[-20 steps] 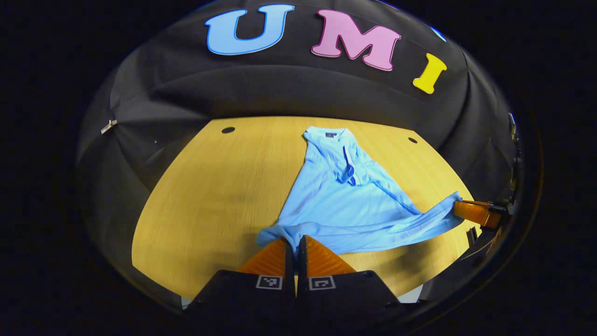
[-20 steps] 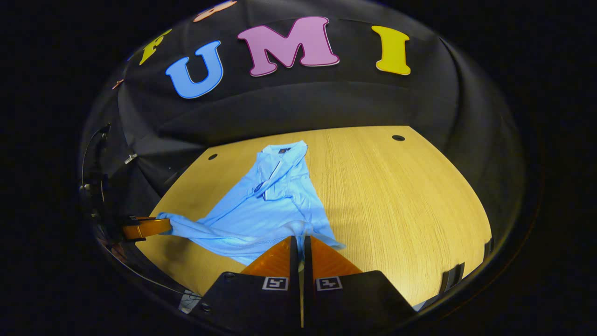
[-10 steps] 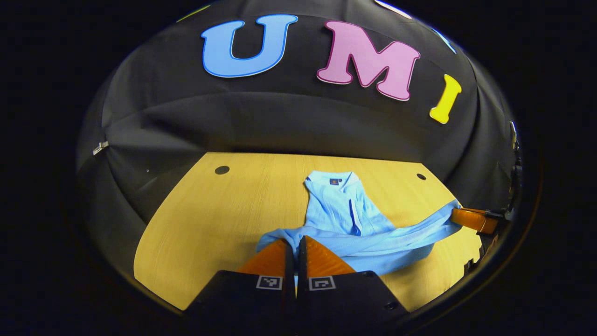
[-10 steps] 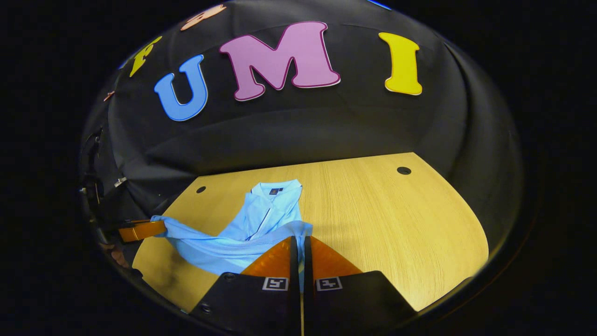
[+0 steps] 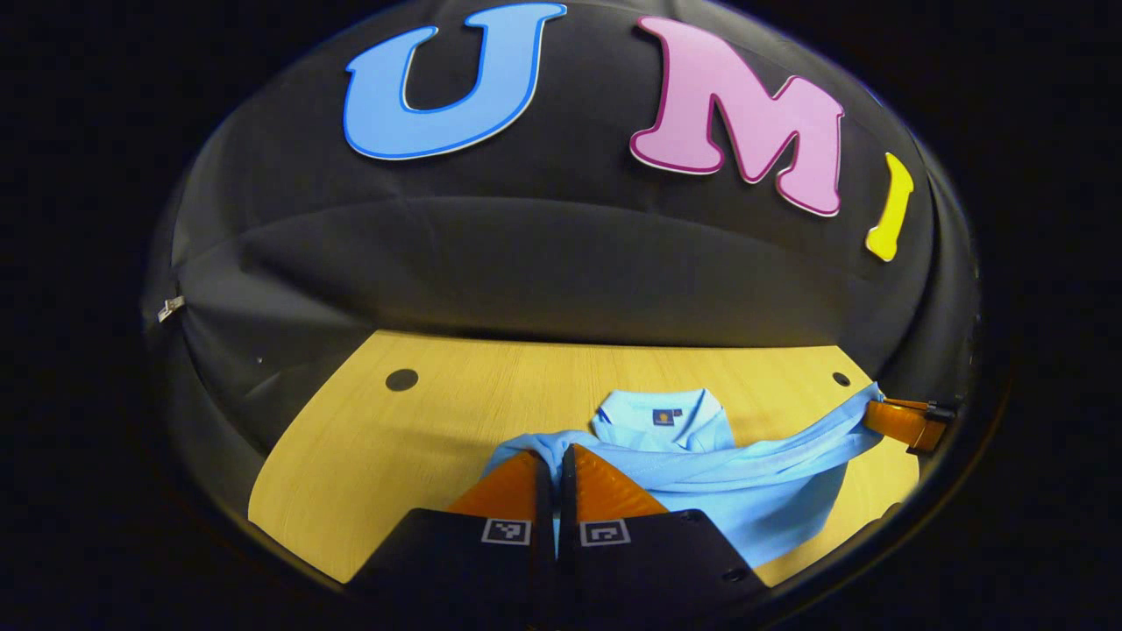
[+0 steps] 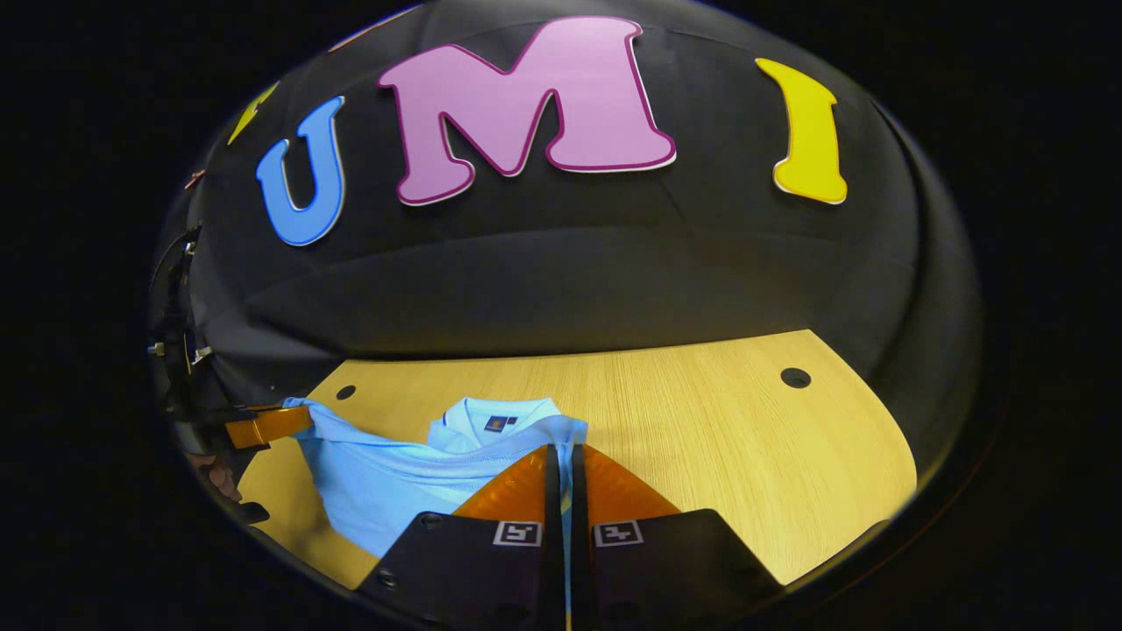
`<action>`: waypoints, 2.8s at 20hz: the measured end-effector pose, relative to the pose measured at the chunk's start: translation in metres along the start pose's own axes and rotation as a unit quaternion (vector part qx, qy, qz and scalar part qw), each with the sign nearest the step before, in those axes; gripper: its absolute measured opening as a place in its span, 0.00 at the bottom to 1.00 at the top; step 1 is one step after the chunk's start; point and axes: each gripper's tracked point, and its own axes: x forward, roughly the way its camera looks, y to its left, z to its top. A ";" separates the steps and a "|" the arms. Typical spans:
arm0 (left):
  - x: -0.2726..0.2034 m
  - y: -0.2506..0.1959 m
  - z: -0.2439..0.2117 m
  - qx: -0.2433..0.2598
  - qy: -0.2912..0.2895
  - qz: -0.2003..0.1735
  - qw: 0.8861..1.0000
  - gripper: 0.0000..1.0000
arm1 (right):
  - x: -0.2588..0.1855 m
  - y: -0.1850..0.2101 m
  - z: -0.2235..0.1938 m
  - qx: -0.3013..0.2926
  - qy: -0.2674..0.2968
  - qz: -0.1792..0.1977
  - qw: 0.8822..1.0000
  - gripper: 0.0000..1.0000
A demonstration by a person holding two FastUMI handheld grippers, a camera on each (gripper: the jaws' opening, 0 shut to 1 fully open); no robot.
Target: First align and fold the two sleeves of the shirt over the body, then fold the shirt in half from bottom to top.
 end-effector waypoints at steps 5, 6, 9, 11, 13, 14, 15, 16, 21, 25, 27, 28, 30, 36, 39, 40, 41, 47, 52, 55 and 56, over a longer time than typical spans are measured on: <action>0.061 -0.003 0.003 0.010 0.013 0.009 1.000 0.06 | 0.058 -0.018 0.000 0.011 0.009 -0.023 1.000 0.07; 0.072 -0.003 0.000 0.016 0.017 0.013 1.000 0.06 | 0.069 -0.021 -0.001 0.016 0.011 -0.025 1.000 0.07; 0.098 -0.006 -0.006 0.026 0.024 0.016 0.999 0.06 | 0.097 -0.025 -0.007 0.025 0.020 -0.030 0.999 0.07; 0.116 -0.007 -0.010 0.028 0.030 0.022 0.999 0.06 | 0.116 -0.027 -0.012 0.023 0.026 -0.031 0.999 0.07; 0.129 -0.004 -0.015 0.030 0.040 0.031 0.998 0.06 | 0.132 -0.025 -0.021 0.016 0.036 -0.028 0.999 0.07; 0.136 -0.005 -0.018 0.032 0.045 0.034 0.998 0.06 | 0.138 -0.024 -0.026 0.011 0.043 -0.027 0.999 0.07; 0.142 -0.004 -0.022 0.036 0.050 0.038 0.997 0.06 | 0.144 -0.023 -0.032 0.008 0.050 -0.026 0.998 0.07; 0.144 -0.001 -0.027 0.038 0.056 0.044 0.997 0.06 | 0.147 -0.022 -0.037 0.006 0.055 -0.026 0.998 0.07; 0.158 0.002 -0.046 0.049 0.081 0.058 0.994 0.06 | 0.163 -0.026 -0.062 0.010 0.085 -0.033 0.996 0.07; 0.164 0.002 -0.061 0.053 0.099 0.056 0.992 0.07 | 0.168 -0.031 -0.073 0.007 0.098 -0.043 0.994 0.07; 0.167 0.002 -0.067 0.053 0.106 0.054 0.991 0.07 | 0.169 -0.034 -0.074 0.000 0.098 -0.048 0.994 0.13; 0.168 0.001 -0.067 0.051 0.106 0.054 0.992 0.06 | 0.170 -0.035 -0.074 -0.003 0.098 -0.050 0.994 0.19; 0.170 0.001 -0.066 0.048 0.101 0.050 0.992 0.17 | 0.169 -0.035 -0.076 -0.006 0.099 -0.053 0.994 0.25; 0.168 0.002 -0.065 0.044 0.098 0.049 0.993 0.53 | 0.169 -0.037 -0.076 -0.014 0.098 -0.057 0.993 0.50; 0.167 0.006 -0.064 0.046 0.099 0.054 0.993 0.77 | 0.165 -0.039 -0.075 -0.018 0.097 -0.059 0.993 0.70; 0.165 0.005 -0.064 0.045 0.098 0.054 0.993 0.83 | 0.166 -0.038 -0.073 -0.017 0.095 -0.057 0.994 0.87; 0.164 0.004 -0.063 0.043 0.097 0.053 0.993 0.86 | 0.163 -0.037 -0.070 -0.019 0.090 -0.056 0.994 0.88; 0.137 -0.007 -0.043 0.038 0.061 0.039 0.997 0.98 | 0.137 -0.027 -0.045 -0.021 0.054 -0.049 0.997 0.99; 0.080 -0.022 -0.010 0.072 -0.005 0.018 0.997 0.98 | 0.080 -0.022 -0.022 -0.031 0.014 -0.040 0.999 0.99; 0.028 -0.040 0.010 0.067 -0.045 -0.013 0.997 0.98 | 0.039 -0.022 -0.005 -0.022 -0.014 -0.038 0.999 0.99; 0.009 -0.047 0.016 0.065 -0.057 -0.024 0.996 0.98 | 0.024 -0.021 0.003 -0.022 -0.027 -0.037 0.999 0.99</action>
